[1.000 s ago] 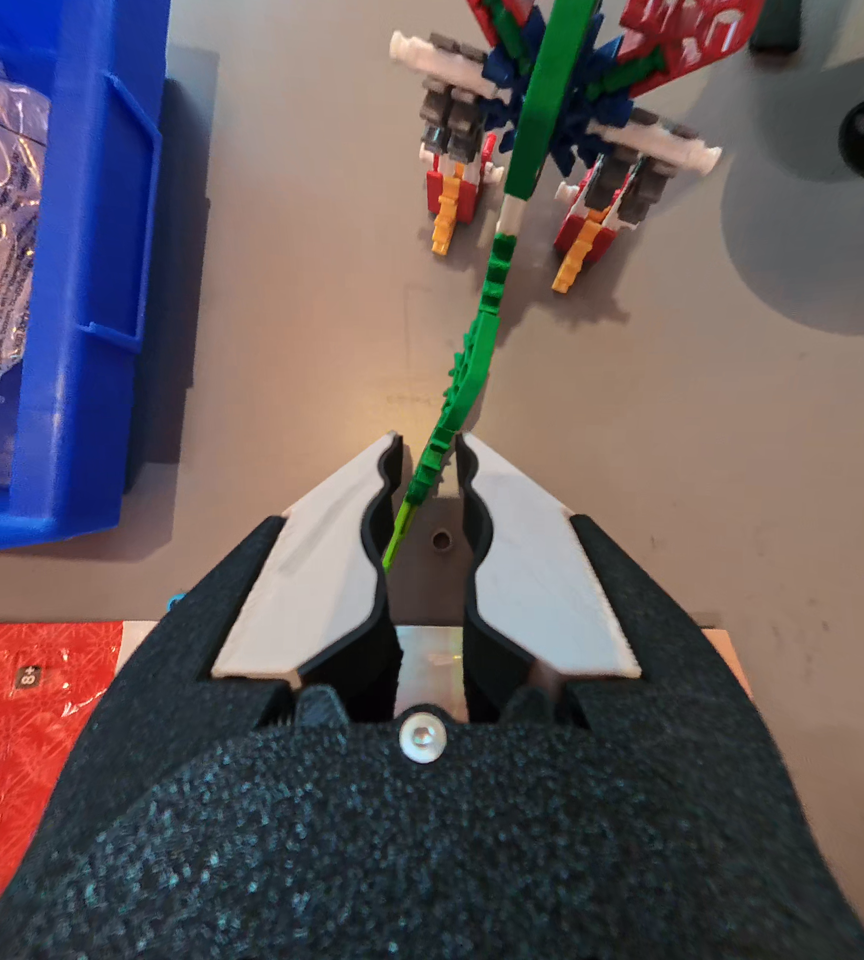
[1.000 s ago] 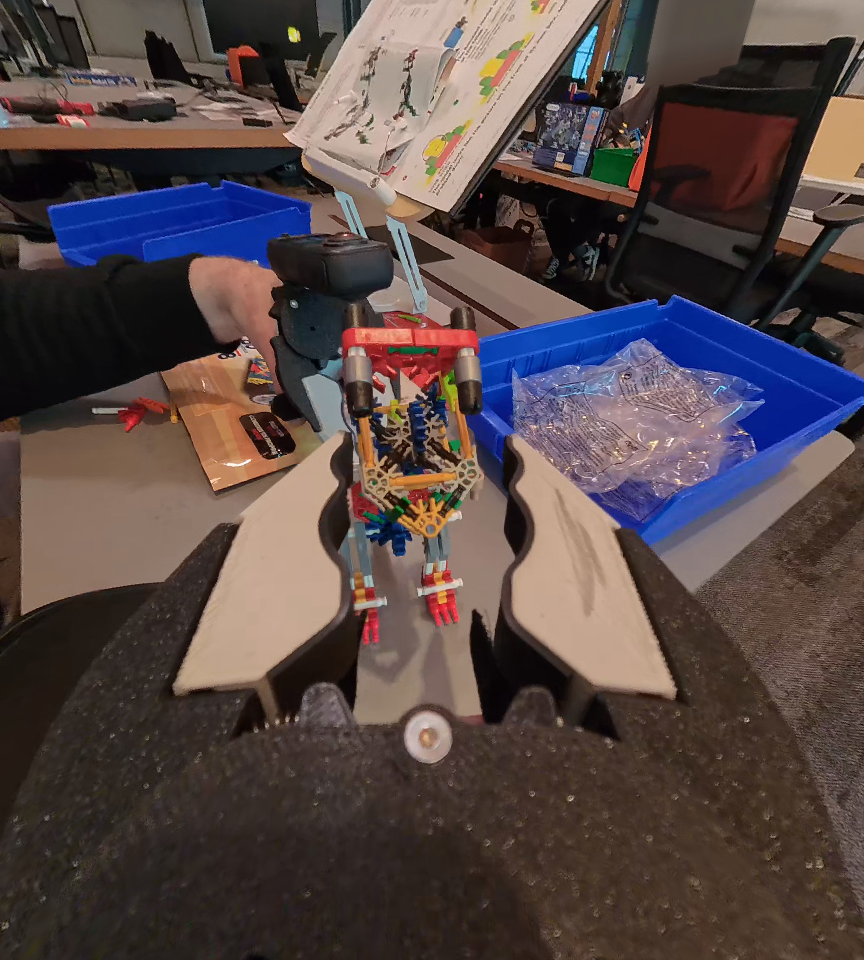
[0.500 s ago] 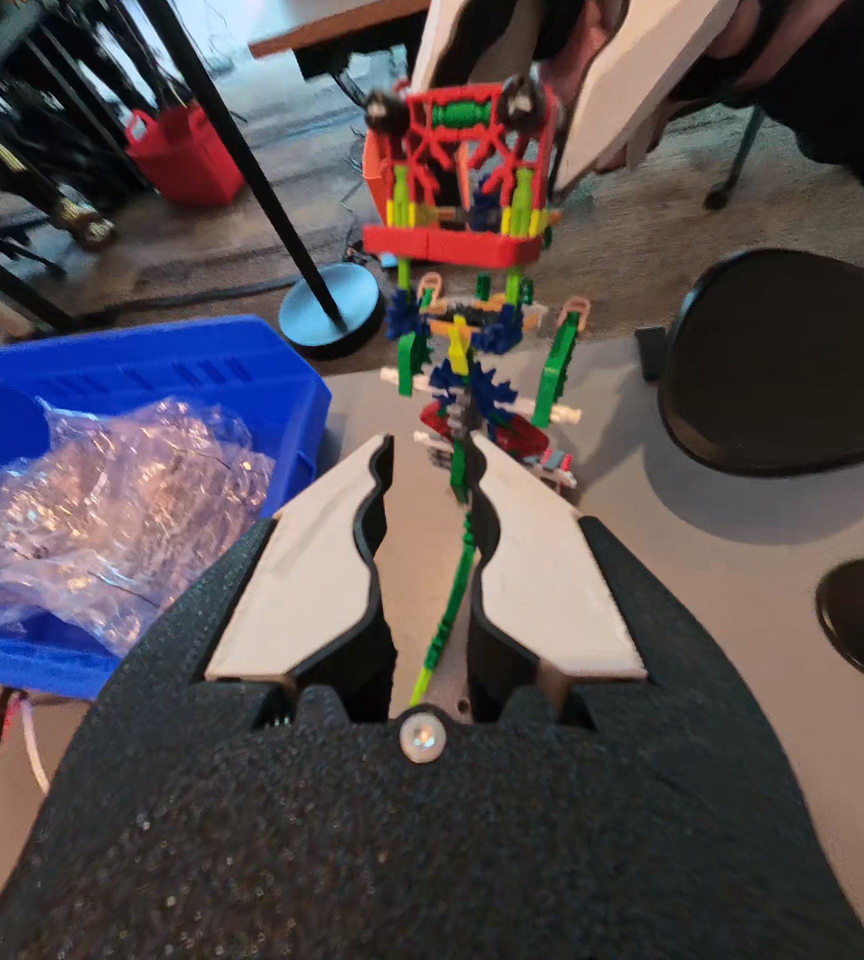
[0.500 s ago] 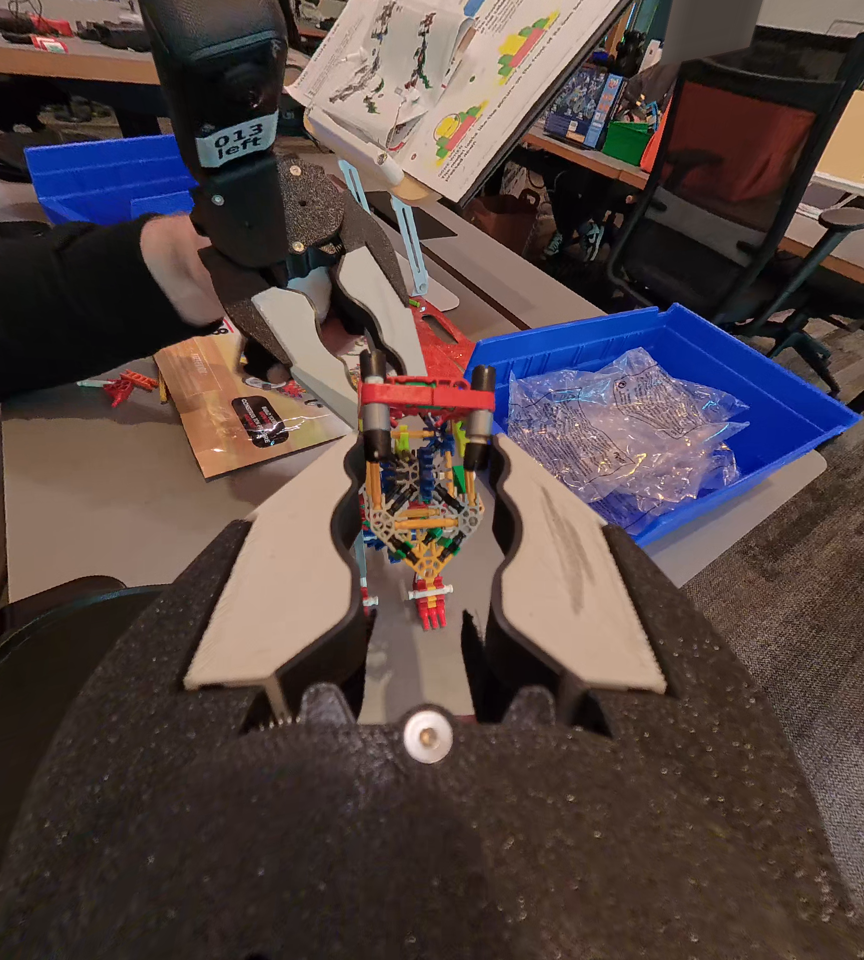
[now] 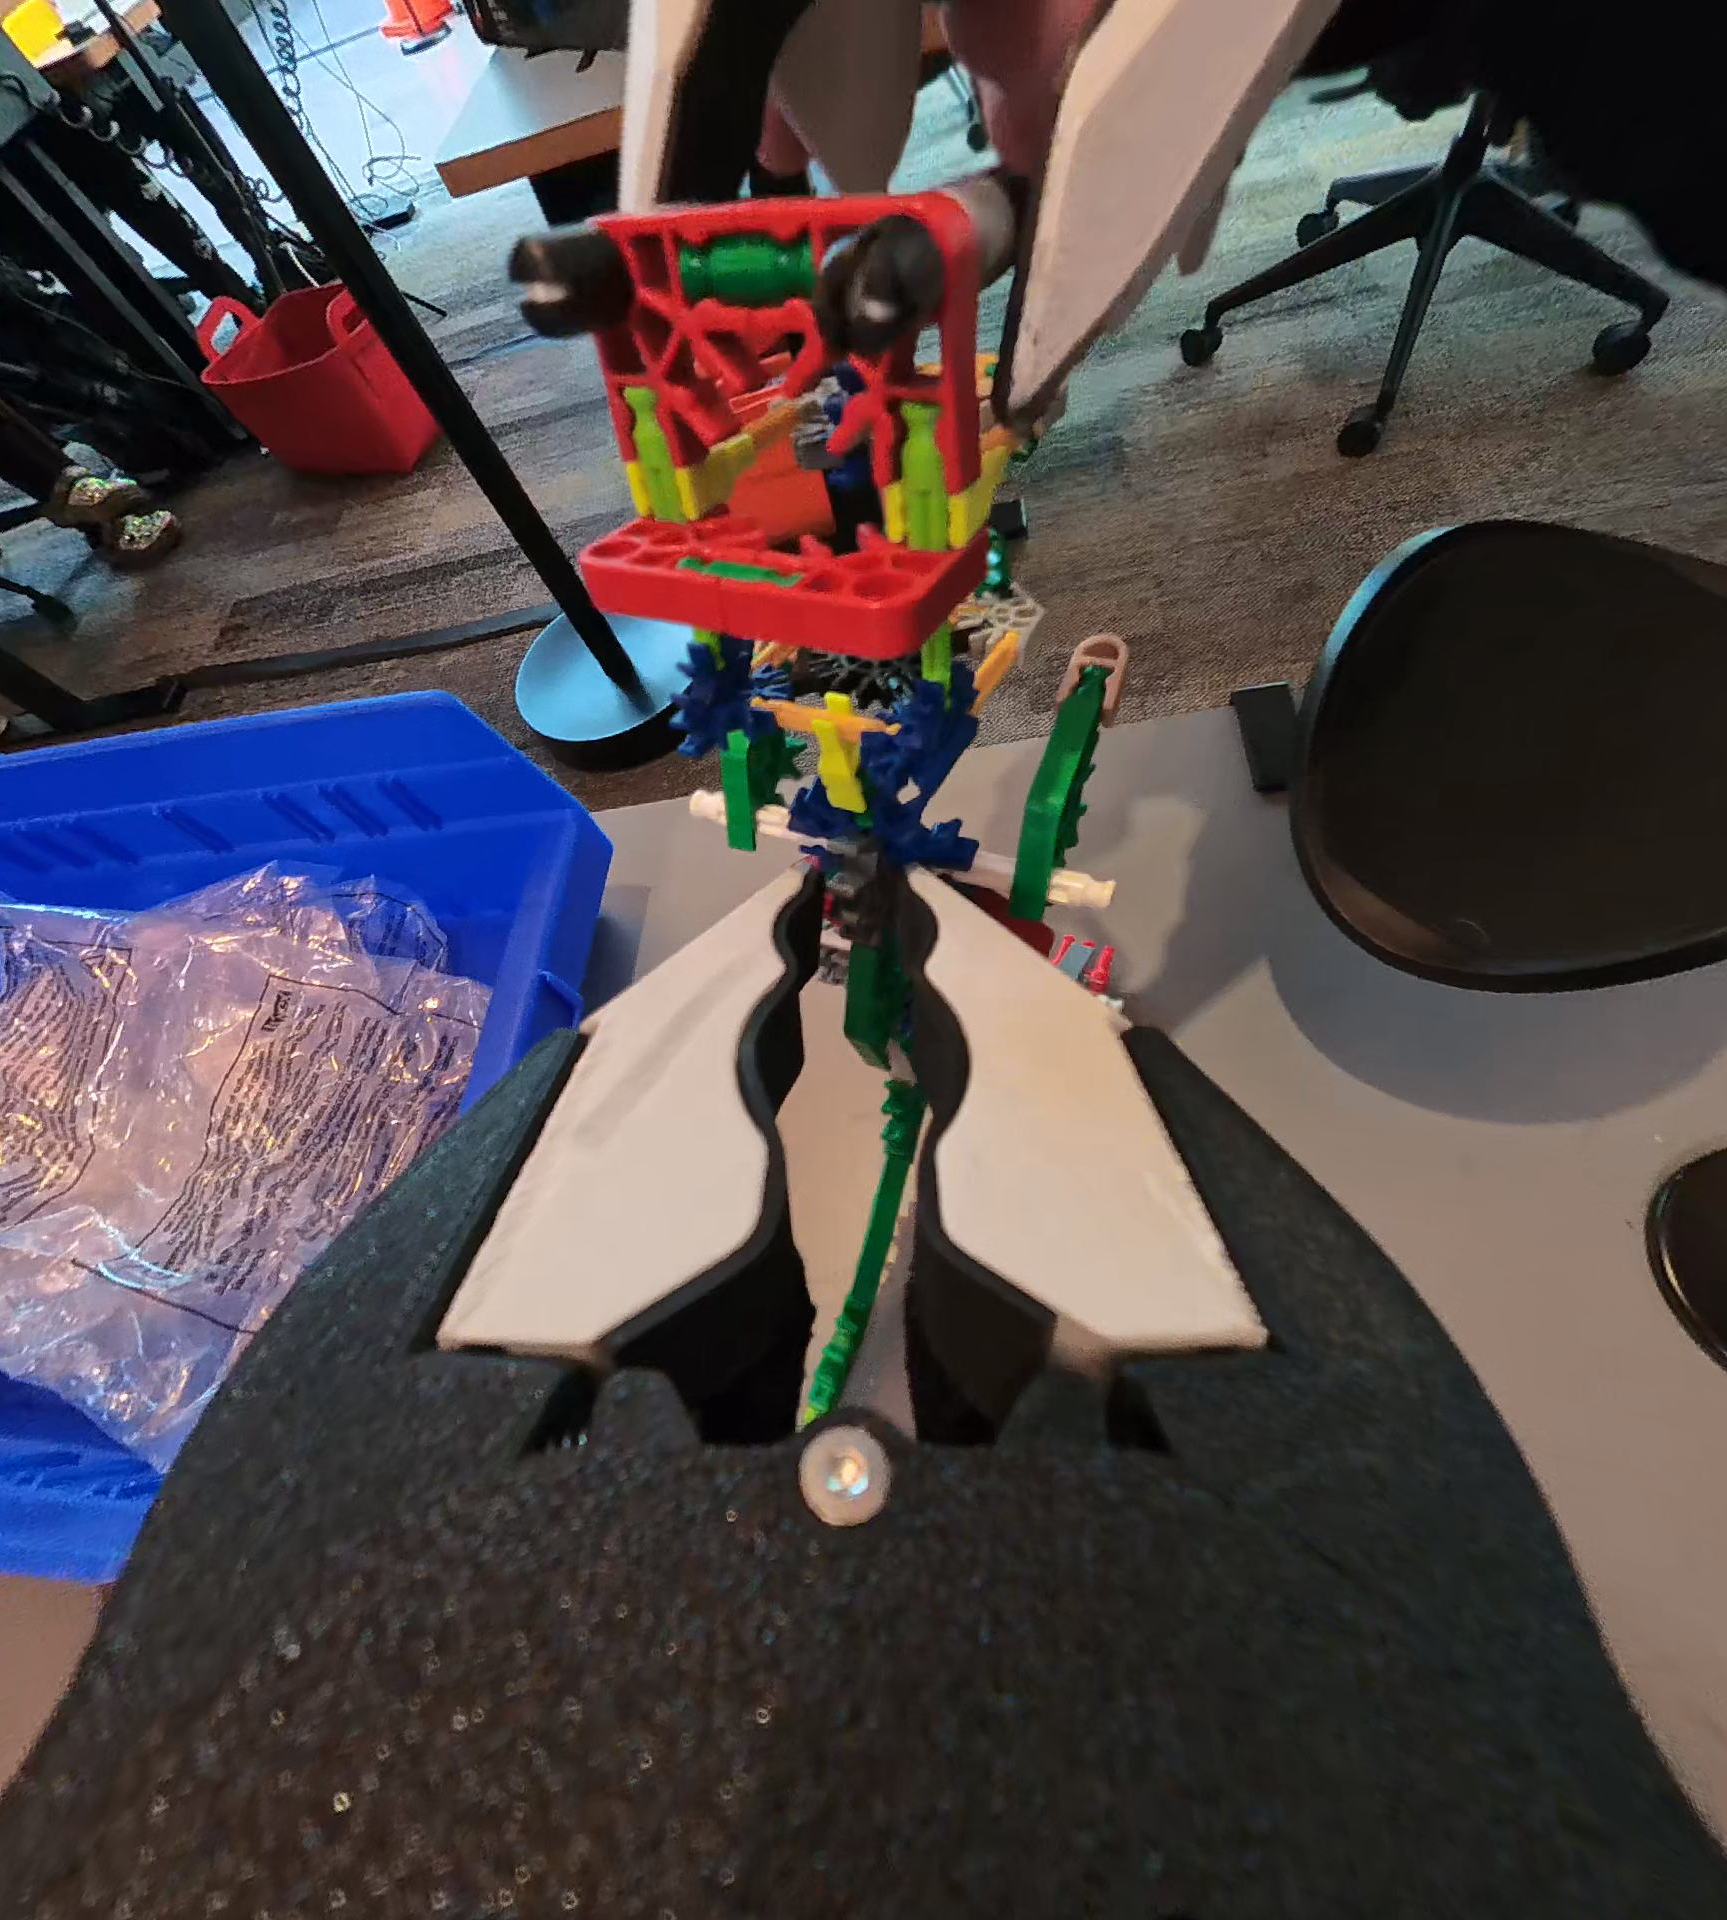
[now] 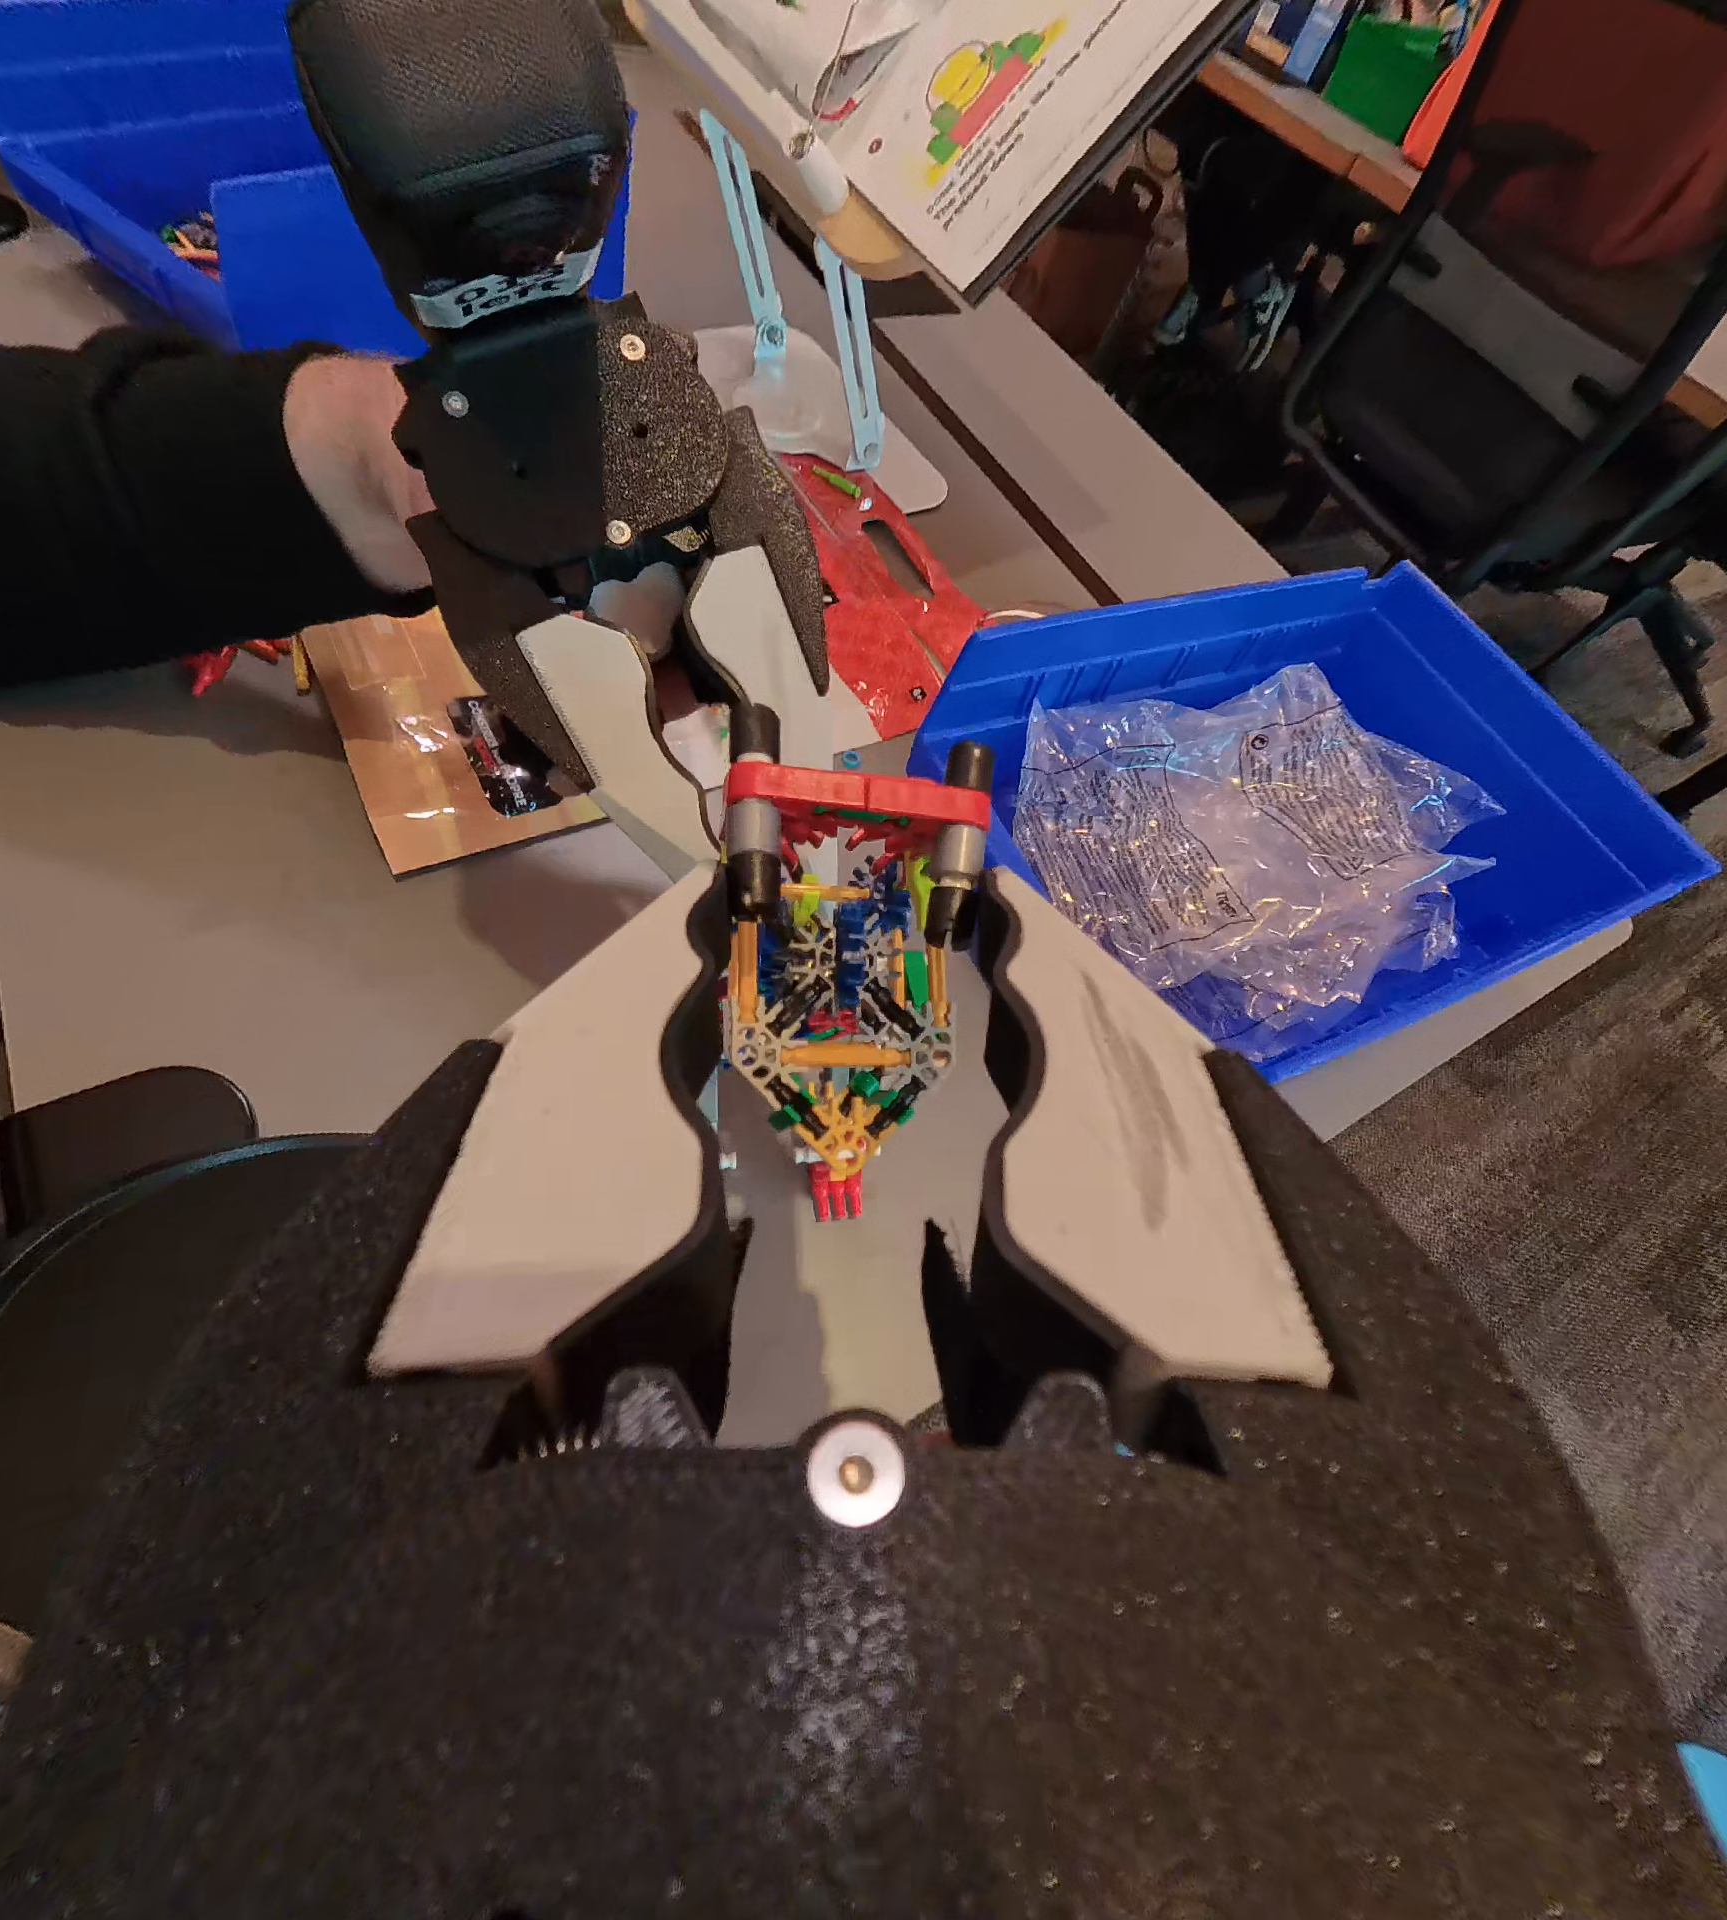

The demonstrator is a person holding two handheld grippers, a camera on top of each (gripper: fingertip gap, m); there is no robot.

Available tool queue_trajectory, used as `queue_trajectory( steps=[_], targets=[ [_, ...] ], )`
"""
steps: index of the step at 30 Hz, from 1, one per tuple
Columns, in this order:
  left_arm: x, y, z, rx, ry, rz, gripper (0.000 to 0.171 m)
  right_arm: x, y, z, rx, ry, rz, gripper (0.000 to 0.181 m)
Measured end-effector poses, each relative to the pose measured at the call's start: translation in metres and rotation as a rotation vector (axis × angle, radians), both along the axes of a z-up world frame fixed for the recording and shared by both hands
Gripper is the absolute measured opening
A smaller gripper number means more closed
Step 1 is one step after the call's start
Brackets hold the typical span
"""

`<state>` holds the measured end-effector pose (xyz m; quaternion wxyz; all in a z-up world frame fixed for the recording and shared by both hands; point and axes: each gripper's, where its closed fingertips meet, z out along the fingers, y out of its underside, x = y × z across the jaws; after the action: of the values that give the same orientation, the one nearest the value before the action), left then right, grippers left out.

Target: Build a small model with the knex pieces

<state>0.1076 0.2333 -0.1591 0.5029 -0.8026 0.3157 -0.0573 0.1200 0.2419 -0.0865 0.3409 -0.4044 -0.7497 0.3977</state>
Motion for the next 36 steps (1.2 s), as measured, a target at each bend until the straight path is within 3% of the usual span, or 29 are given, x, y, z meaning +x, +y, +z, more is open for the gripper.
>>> queue_trajectory(
  steps=[14, 26, 36],
  targets=[
    [0.004, 0.003, 0.000, -0.015, 0.009, -0.038, 0.007, -0.017, -0.009, 0.004, 0.142, -0.184, 0.048, 0.044],
    [0.003, 0.003, 0.000, -0.019, -0.002, -0.043, 0.007, -0.011, -0.008, 0.003, 0.095, -0.159, 0.031, 0.047],
    [0.004, 0.003, 0.000, -0.019, -0.006, -0.055, 0.007, -0.022, -0.013, 0.001, 0.191, -0.223, 0.056, 0.046]
  ],
)
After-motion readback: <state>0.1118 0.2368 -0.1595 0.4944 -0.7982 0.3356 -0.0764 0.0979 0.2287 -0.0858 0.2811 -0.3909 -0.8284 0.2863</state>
